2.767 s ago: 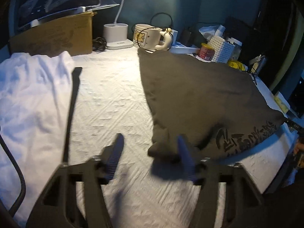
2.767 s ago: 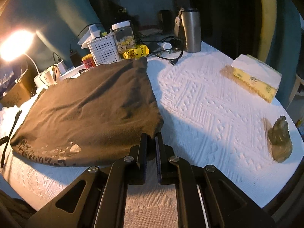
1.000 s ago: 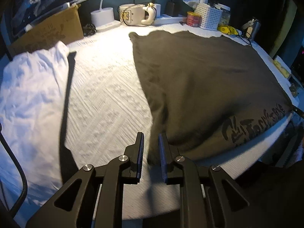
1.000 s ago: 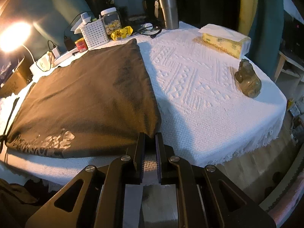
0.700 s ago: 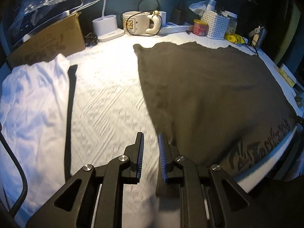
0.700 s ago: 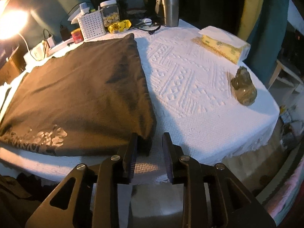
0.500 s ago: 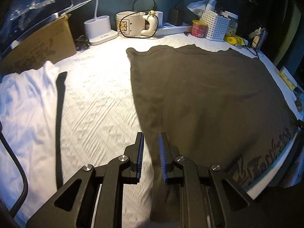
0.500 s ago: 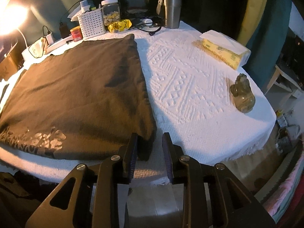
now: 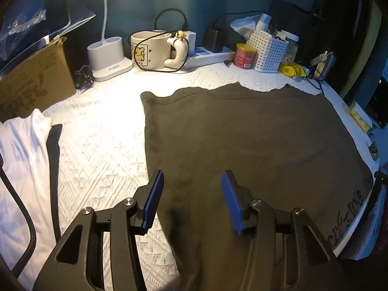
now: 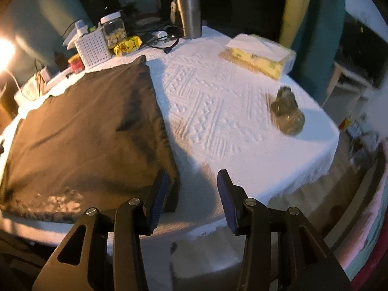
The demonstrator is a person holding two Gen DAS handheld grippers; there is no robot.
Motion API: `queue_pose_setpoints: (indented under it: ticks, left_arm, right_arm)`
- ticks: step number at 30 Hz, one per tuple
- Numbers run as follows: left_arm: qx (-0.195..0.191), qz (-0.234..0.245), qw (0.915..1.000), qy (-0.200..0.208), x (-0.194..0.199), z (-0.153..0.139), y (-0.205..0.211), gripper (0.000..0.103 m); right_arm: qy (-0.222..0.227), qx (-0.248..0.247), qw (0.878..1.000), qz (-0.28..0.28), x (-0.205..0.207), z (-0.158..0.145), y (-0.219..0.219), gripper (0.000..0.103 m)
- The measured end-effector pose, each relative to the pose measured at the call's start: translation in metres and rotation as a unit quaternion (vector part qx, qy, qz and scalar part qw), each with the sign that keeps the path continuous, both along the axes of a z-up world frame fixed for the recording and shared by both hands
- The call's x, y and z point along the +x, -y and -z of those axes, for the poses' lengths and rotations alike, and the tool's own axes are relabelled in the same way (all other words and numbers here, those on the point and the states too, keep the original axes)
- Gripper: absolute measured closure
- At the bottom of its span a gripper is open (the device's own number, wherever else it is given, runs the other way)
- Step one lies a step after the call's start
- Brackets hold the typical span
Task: Fold small clothes
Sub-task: 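Move the open right tool to the side edge of the folded shirt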
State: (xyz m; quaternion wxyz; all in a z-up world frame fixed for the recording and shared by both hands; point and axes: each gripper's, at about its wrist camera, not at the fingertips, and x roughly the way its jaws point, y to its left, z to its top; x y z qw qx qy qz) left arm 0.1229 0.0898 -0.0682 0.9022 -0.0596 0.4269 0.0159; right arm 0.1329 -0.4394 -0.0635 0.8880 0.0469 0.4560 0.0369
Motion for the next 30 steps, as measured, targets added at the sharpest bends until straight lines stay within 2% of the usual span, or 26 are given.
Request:
queue_pose_setpoints:
  ticks: [4,8,11,15,19,30]
  left_arm:
    - [-0.005,0.0,1.0,0.002,-0.003,0.001,-0.001,0.053]
    - [-0.011,-0.006,0.9999,0.004,-0.012,0.001,-0.003,0.053]
    - [-0.014,-0.012,0.9998,0.01,-0.021,0.0,-0.005,0.053]
    - [-0.013,-0.023,0.9995,0.015,-0.031,-0.001,-0.01,0.053]
    - [-0.015,-0.037,0.9991,0.017,-0.037,0.0,-0.018,0.053]
    - [-0.019,-0.056,0.9982,0.01,-0.037,0.006,-0.034,0.053]
  right_arm:
    - [-0.01,0.017,1.0,0.013,-0.008,0.004,-0.005,0.044]
    - [-0.014,0.088,0.996,0.031,-0.015,0.009,-0.008,0.044]
    - [-0.009,0.082,0.996,0.031,-0.02,0.01,-0.017,0.044]
    - [-0.026,0.099,0.994,0.03,-0.023,0.019,-0.025,0.044]
    - [-0.011,0.109,0.993,0.033,-0.023,0.021,-0.038,0.036]
    - [0.019,0.141,0.99,0.013,0.016,0.025,-0.07,0.034]
